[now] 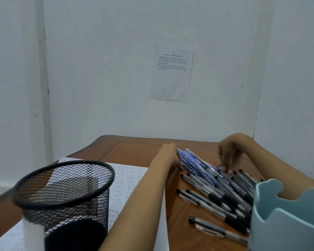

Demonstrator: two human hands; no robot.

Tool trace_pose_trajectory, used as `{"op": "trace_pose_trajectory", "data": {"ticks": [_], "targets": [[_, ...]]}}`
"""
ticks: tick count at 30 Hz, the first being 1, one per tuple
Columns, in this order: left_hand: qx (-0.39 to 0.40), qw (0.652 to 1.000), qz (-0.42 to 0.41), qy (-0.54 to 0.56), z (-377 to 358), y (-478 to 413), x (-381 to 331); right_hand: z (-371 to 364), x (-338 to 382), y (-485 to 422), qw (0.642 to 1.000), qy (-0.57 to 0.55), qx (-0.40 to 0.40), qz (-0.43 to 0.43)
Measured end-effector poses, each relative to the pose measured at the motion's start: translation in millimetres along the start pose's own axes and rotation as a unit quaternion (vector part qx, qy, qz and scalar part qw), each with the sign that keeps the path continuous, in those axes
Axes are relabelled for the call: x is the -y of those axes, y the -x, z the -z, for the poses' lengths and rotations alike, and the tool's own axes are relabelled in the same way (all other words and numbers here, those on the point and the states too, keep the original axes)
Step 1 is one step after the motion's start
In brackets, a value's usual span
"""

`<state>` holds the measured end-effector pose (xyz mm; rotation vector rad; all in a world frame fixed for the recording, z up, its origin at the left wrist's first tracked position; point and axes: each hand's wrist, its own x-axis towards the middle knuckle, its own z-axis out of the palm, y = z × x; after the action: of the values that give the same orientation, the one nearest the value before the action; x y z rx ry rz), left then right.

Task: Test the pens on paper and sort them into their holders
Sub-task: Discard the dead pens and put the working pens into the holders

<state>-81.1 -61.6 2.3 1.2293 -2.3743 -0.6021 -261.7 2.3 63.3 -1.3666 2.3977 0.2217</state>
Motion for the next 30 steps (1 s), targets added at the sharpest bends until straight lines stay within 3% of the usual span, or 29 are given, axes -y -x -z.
{"op": "trace_pose_trajectory", "data": {"ticks": [6, 9, 13, 20, 30], "targets": [[0.035, 0.999, -0.021, 0.01, -3.4, 4.0, -10.6, -8.2, -2.7, -20.6, 0.972, -0.195, -0.114, 0.059], [0.074, 0.997, -0.004, -0.012, -5.0, 6.4, -15.3, -4.2, -3.1, -12.4, 0.982, -0.16, -0.079, 0.056], [0.065, 0.998, -0.004, -0.019, -7.5, 10.1, -19.1, -7.2, 0.4, -3.0, 0.992, -0.118, 0.008, 0.049], [0.031, 0.999, -0.001, -0.02, -10.5, 9.7, -17.0, -13.2, 13.6, -9.4, 0.964, -0.239, -0.027, 0.109], [0.015, 0.999, 0.027, 0.035, -3.8, 8.0, -16.3, -11.8, 35.6, 6.4, 0.99, -0.093, -0.005, 0.105]]}}
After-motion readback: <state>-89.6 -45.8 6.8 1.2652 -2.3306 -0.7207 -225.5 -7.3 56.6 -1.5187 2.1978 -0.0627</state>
